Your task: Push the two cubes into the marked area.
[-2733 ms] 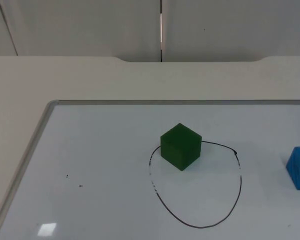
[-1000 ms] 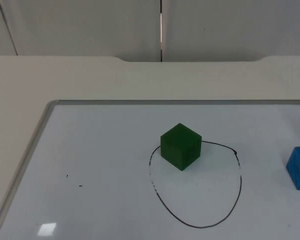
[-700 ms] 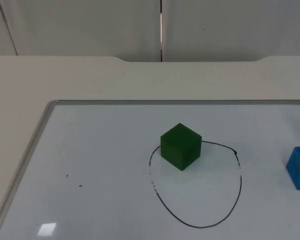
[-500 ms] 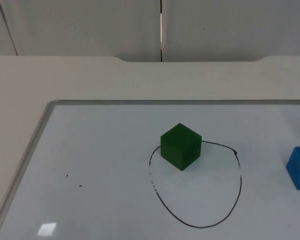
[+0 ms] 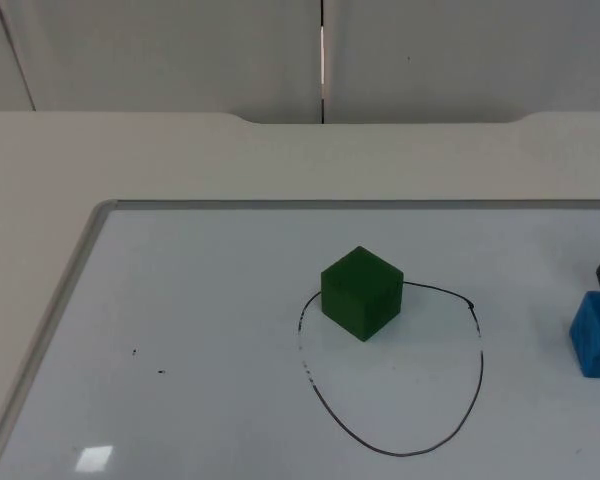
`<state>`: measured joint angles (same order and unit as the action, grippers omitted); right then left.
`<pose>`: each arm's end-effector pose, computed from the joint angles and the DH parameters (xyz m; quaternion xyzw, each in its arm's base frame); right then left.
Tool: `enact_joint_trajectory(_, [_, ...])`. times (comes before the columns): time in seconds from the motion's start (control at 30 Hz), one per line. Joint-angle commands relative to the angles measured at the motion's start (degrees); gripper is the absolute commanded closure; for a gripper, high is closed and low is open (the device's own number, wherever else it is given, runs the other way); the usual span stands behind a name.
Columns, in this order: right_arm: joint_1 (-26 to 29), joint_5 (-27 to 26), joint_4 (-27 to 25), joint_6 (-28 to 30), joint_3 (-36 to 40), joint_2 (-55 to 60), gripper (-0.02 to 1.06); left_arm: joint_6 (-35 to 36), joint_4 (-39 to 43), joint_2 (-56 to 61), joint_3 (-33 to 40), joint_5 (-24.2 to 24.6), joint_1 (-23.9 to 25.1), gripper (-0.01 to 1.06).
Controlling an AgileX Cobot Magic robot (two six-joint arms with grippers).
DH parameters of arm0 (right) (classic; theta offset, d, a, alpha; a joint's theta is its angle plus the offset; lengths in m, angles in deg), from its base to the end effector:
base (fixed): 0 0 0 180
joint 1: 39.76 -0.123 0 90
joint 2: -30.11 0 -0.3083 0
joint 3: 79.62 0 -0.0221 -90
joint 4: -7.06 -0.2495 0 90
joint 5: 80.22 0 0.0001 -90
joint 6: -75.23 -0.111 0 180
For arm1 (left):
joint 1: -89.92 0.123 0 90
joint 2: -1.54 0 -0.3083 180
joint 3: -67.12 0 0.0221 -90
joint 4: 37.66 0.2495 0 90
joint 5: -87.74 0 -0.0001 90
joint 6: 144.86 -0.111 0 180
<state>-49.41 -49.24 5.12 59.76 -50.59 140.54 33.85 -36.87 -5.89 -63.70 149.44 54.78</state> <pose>0.3003 0.0530 0.1272 0.0643 0.9944 0.0278 0.0792 -0.0089 0.0079 0.2659 0.2681 0.8156 -0.1427 0.4925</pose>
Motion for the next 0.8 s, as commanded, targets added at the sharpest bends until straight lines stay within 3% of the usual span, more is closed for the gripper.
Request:
enact_joint_trajectory(0.0, [-0.4,-0.9,-0.3,-0.7,-0.3,-0.2,1.05,0.1,0.2,0.2,0.3,-0.1,-0.2,1.05])
enact_joint_trajectory(0.77, [-0.7,-3.8,-1.0,-2.3,-0.3,-0.2,1.05,0.1,0.2,0.2,0.3,-0.1,-0.2,1.05])
